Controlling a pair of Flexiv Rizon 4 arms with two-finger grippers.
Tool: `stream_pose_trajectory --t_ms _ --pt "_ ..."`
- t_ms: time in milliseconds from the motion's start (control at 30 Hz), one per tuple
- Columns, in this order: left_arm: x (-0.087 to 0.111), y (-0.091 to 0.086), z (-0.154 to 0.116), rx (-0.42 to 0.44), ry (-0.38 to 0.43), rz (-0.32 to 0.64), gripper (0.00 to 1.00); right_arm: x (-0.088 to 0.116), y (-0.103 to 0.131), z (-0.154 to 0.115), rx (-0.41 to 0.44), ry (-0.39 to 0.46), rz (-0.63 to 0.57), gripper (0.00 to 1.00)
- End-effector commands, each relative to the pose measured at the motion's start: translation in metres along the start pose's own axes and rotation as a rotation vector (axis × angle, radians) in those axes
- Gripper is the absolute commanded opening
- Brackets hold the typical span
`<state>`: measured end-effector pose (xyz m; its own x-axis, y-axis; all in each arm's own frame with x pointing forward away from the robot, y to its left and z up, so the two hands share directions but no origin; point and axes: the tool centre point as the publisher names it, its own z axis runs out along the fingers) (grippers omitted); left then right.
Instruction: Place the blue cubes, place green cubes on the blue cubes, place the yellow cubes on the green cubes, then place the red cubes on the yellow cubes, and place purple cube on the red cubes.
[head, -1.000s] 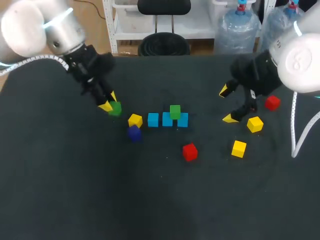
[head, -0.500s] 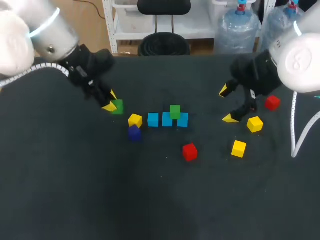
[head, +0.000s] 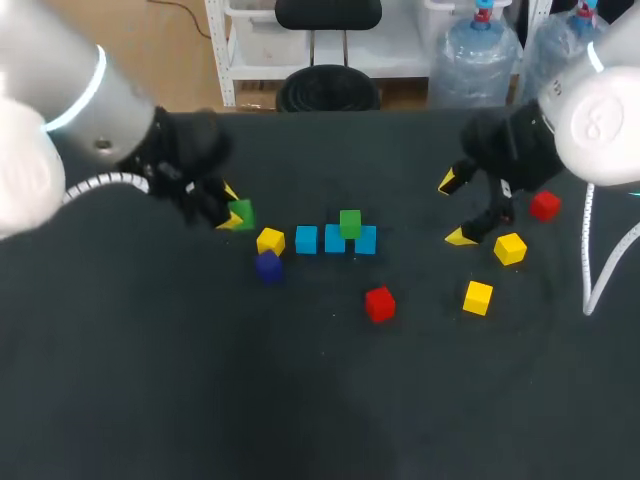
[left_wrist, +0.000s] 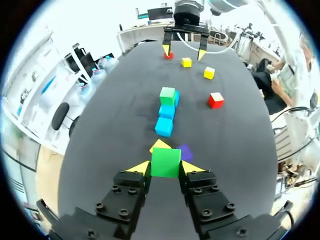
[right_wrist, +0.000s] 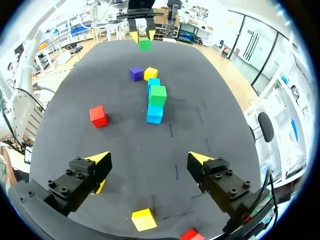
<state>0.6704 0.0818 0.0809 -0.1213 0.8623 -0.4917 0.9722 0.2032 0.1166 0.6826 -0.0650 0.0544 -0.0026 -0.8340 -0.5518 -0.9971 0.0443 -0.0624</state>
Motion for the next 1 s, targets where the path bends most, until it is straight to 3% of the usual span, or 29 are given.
stream_pose_trajectory --t_ms 33,333,767,1000 --pt "-0.007 -0.004 0.005 -0.153 0.012 0.006 0.00 0.000 -0.001 0.001 -0.001 -0.003 -0.001 1.00" --pt "-0.025 -0.006 0.012 -0.125 0.017 0.033 0.00 0.000 -0.001 0.001 -0.001 -0.003 -0.001 1.00" --pt "-0.048 -0.010 0.032 0.062 0.061 0.166 0.00 0.000 -0.001 0.001 -0.001 -0.003 -0.001 1.00" --pt "-0.052 -0.008 0.041 0.116 0.064 0.155 0.00 0.000 -0.001 0.001 -0.001 -0.003 -0.001 1.00"
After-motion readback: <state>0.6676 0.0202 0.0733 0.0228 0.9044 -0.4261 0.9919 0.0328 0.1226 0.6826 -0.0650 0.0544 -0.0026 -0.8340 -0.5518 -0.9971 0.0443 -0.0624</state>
